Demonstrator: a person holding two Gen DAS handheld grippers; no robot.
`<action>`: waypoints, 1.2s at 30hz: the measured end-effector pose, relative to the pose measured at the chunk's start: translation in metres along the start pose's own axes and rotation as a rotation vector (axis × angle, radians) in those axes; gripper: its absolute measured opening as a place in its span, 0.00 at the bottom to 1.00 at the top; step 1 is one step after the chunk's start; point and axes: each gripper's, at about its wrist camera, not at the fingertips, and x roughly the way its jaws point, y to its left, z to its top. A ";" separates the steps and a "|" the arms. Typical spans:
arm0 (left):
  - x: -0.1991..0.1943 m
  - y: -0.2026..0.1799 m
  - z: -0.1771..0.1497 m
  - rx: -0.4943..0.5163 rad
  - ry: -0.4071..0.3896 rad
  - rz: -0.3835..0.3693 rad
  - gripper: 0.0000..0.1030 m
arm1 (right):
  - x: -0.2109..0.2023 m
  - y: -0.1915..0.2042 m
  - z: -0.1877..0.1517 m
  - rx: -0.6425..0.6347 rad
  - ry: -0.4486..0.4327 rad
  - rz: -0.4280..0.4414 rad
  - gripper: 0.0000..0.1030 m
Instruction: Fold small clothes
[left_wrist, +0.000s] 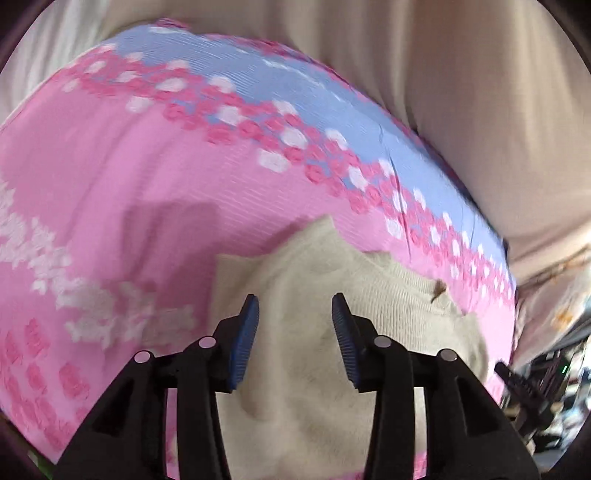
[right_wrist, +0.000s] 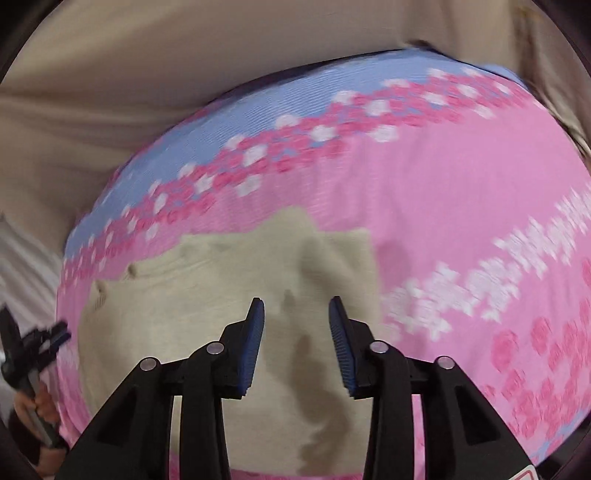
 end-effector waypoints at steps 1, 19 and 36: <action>0.012 0.001 -0.004 0.014 0.014 0.015 0.39 | 0.018 0.006 -0.001 -0.033 0.033 -0.025 0.29; 0.043 -0.015 -0.064 0.040 0.106 0.055 0.62 | 0.061 0.101 -0.030 -0.222 0.083 0.009 0.09; -0.004 0.111 -0.086 -0.398 0.036 -0.002 0.74 | -0.005 0.098 -0.055 -0.247 -0.017 0.004 0.34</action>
